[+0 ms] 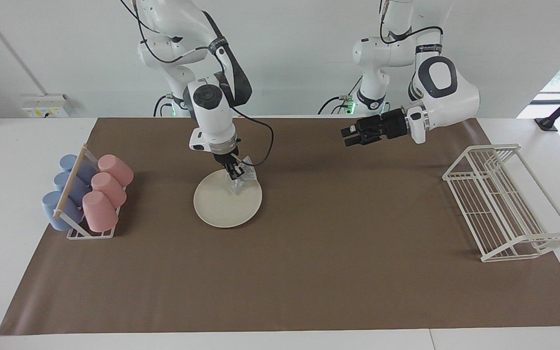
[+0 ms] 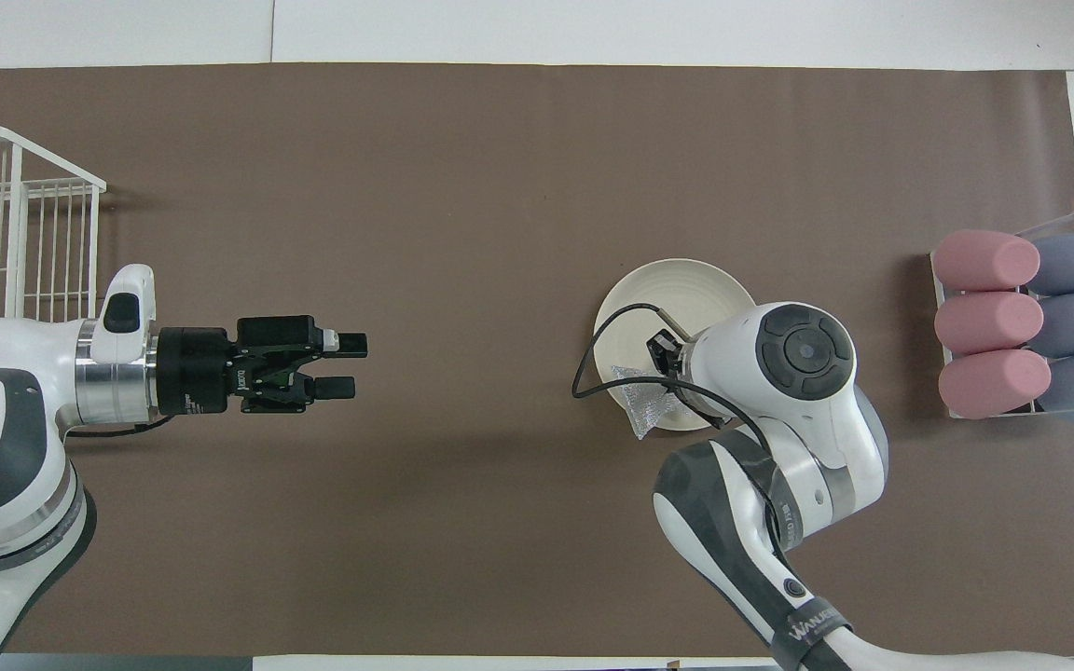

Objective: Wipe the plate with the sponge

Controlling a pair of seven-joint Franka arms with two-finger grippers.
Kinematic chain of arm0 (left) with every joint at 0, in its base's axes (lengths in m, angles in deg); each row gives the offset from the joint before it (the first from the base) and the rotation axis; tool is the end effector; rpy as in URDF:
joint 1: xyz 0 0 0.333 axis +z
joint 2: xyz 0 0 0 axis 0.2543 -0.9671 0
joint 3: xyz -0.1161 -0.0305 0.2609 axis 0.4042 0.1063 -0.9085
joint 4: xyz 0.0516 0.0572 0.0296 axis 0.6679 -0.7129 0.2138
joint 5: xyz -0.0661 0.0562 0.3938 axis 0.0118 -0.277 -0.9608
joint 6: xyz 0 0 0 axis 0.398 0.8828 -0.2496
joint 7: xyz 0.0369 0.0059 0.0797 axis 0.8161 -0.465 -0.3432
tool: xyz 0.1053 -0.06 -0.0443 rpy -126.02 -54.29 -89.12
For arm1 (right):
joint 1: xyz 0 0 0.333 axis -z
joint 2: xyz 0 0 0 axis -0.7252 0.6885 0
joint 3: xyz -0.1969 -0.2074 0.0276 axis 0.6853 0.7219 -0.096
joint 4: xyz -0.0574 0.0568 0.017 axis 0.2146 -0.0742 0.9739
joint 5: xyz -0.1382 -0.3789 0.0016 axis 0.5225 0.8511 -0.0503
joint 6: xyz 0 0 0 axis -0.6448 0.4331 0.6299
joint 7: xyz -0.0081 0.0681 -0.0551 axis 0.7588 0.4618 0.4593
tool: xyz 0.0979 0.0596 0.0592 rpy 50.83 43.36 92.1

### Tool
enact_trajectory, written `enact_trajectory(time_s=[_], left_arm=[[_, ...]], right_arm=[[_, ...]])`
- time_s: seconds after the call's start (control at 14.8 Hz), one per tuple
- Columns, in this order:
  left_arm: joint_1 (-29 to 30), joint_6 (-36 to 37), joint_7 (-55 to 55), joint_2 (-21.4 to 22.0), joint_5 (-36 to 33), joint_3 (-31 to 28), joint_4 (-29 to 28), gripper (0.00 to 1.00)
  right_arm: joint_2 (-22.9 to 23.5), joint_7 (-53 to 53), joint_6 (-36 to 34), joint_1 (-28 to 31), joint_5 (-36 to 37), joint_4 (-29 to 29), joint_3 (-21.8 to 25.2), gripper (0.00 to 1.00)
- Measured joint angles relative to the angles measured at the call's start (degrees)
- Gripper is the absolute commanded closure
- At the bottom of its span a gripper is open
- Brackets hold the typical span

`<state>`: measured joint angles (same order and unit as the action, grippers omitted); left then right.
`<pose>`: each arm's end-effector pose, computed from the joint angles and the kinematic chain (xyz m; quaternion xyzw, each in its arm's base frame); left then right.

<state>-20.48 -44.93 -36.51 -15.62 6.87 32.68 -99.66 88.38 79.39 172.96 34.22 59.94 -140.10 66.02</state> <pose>0.4831 -0.1590 0.3954 0.8292 0.1282 -0.1020 0.5344 0.4929 0.2256 0.2864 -0.8988 0.4372 0.0162 0.0291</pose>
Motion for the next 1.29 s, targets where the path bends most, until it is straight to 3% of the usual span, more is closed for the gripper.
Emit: enact_trajectory(time_s=[0.54,0.74,1.01,1.29], left_arm=[[0.1,-8.8,-0.7,-0.7,-18.6,-0.3,0.0,0.0],[0.2,-9.7,-1.7,-0.9,-24.9,-0.4,0.0,0.0],[0.2,-10.6,-3.9,-0.9,-28.1,-0.5,0.0,0.0],[0.2,-10.9,-4.5,-0.9,-28.3,-0.5,0.0,0.0]], right_arm=[[2.8,-6.3,8.8,2.9,0.0,-3.4,-0.1,1.0],[3.3,-14.5,11.4,5.7,0.0,-3.4,0.0,1.0],[4.4,-22.5,14.6,9.9,0.0,-3.3,0.0,1.0],[4.4,-18.1,14.6,9.0,0.0,-3.2,-0.2,1.0]])
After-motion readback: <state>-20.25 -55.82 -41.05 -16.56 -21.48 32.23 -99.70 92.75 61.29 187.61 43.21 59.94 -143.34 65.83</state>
